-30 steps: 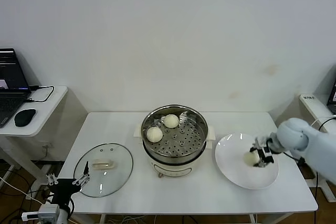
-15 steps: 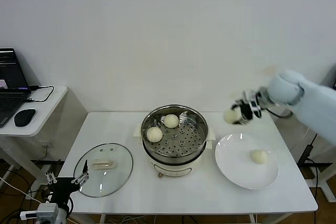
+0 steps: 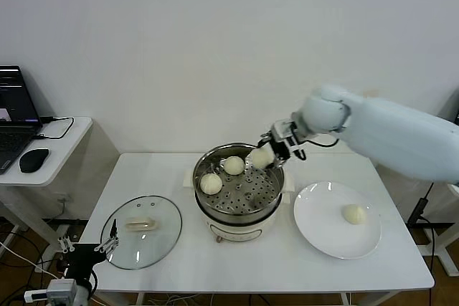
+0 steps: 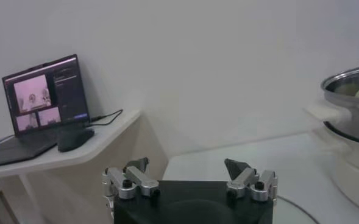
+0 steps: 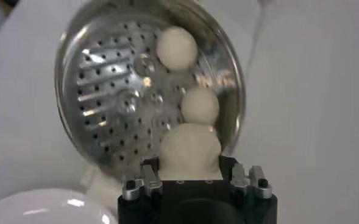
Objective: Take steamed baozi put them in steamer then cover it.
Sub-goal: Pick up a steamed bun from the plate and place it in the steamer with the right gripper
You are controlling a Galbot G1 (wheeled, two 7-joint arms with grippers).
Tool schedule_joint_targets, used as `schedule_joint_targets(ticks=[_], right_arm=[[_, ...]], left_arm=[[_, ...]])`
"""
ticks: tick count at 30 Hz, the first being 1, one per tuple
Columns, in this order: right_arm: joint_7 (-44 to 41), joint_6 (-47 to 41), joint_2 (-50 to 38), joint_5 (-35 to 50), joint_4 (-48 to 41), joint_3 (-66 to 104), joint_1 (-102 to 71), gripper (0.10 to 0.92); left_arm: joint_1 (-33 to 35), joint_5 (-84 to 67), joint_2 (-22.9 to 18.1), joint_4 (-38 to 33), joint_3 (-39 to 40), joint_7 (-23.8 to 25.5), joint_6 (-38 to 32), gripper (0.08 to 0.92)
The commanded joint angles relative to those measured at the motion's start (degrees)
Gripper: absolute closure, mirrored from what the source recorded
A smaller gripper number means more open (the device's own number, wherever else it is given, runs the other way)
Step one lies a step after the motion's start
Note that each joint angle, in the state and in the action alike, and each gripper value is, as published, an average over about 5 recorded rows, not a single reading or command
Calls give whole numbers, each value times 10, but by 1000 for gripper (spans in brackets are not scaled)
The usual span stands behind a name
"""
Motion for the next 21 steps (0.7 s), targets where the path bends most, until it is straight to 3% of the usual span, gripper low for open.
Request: schedule_joint_targets(ticks=[1, 13, 21], right_arm=[[-8, 134, 96, -32, -16, -71, 18, 414], [-3, 253, 107, -130, -18, -96, -6, 413], [0, 281, 98, -151, -14, -94, -14, 406]], left_arm=[[1, 0, -1, 0, -1, -1, 0, 177], [-1, -1, -6, 1, -5, -2, 0, 177], [-4, -1, -8, 7, -3, -2, -1, 177]])
